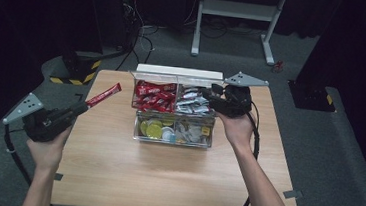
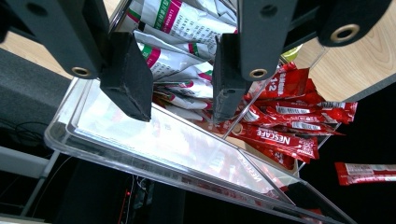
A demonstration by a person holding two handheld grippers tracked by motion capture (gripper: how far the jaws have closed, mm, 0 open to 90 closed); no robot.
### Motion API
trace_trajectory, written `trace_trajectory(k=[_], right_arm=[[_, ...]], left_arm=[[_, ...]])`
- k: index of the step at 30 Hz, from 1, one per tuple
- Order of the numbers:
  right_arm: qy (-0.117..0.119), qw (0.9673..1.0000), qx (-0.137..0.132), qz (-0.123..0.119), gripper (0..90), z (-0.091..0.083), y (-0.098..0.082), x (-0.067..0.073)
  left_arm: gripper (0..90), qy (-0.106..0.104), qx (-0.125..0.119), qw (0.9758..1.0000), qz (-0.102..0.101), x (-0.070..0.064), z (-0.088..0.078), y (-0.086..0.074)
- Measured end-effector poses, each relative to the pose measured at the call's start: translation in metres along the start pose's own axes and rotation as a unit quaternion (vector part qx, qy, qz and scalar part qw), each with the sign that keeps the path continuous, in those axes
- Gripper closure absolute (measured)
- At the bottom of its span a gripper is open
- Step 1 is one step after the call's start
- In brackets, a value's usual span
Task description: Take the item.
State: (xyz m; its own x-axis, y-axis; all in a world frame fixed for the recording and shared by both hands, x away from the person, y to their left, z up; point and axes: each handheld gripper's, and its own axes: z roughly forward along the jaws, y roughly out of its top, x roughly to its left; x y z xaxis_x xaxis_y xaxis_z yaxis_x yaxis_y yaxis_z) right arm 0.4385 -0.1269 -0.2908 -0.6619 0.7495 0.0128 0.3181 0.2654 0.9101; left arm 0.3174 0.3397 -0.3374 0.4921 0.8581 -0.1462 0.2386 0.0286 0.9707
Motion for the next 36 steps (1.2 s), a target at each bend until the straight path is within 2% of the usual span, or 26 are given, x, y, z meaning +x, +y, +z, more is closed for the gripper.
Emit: trace_trajectory(k=[9, 15, 18, 20, 36], right_arm=[[-0.001, 1.0000, 0.003, 0.001, 58.1, 0.000, 0.001, 0.000], [-0.002, 1.0000, 0.003, -0.002, 57.9, 0.000, 0.001, 0.001], [-0.002, 1.0000, 0.005, -0.002, 57.9, 0.000, 0.001, 0.001], [-0.002, 1.0000, 0.003, -0.001, 57.9, -0.001, 0.000, 0.000], [-0.001, 1.0000, 0.001, 0.001, 57.9, -0.001, 0.000, 0.000]], left_arm=[[86.3, 0.006, 0.003, 0.9998, -0.016, 0.004, 0.006, -0.015], [86.4, 0.013, 0.008, 0.9998, -0.017, 0.003, 0.010, -0.023], [86.3, 0.025, 0.017, 0.9995, -0.004, 0.001, 0.014, -0.027], [86.3, 0.026, 0.021, 0.9994, -0.001, 0.000, 0.016, -0.028], [86.3, 0.029, 0.039, 0.9988, -0.002, -0.005, 0.034, -0.044]])
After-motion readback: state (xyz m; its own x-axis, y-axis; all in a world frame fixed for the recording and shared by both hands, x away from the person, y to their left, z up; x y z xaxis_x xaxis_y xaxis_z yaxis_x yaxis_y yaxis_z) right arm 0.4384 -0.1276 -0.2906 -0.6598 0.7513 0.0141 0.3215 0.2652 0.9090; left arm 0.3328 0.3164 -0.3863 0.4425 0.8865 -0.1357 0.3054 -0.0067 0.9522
